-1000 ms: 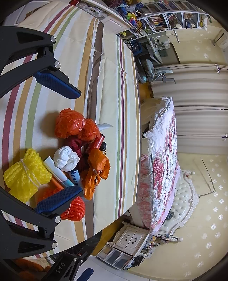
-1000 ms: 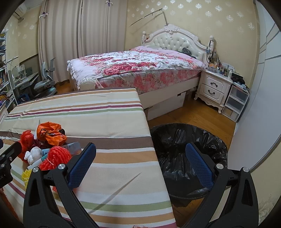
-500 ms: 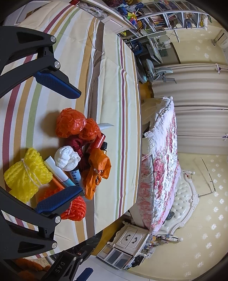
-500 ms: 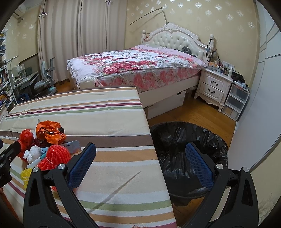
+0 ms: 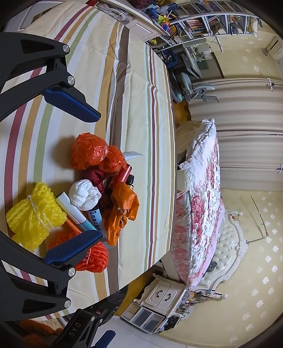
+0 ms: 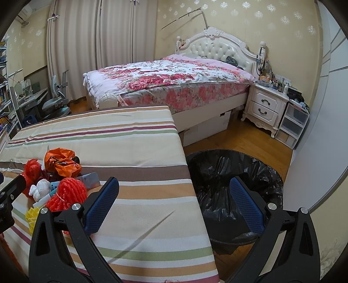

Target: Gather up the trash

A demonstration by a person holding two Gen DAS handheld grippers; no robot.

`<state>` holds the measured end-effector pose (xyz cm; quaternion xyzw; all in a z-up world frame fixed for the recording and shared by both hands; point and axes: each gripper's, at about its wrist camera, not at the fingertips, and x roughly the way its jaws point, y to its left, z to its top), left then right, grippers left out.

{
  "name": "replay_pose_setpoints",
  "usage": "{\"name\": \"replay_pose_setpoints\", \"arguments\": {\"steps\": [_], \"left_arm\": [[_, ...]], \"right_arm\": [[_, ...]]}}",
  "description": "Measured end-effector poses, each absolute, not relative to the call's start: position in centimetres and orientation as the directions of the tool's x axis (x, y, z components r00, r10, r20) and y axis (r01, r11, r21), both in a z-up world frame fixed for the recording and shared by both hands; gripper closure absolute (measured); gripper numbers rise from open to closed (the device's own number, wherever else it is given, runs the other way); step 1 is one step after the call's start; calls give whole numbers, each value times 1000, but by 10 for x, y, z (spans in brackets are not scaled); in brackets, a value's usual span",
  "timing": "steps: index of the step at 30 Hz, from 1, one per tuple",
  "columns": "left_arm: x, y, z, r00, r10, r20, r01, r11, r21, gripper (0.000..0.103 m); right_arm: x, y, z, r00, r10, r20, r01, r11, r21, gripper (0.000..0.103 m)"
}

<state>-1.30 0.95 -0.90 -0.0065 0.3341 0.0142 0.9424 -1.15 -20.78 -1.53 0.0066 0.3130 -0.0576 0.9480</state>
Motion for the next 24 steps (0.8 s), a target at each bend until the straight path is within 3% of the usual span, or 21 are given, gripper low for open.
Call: {"name": "replay_pose_setpoints", "arguments": {"steps": [8, 14, 24], "left_arm": [[-13, 9, -10, 775, 24, -632, -35, 999, -5, 7], [-19, 7, -18, 766, 23, -642, -36, 999, -7, 7], [-28, 2, -15, 748, -3, -664, -16, 1000, -23, 7]], "right_arm": [[-13, -203, -20, 788, -99, -608, 104, 994, -27, 6], [-13, -197, -22, 772, -87, -630, 89, 996, -29, 24], [-18, -194, -13, 773, -81, -629, 79, 996, -31, 25]]}}
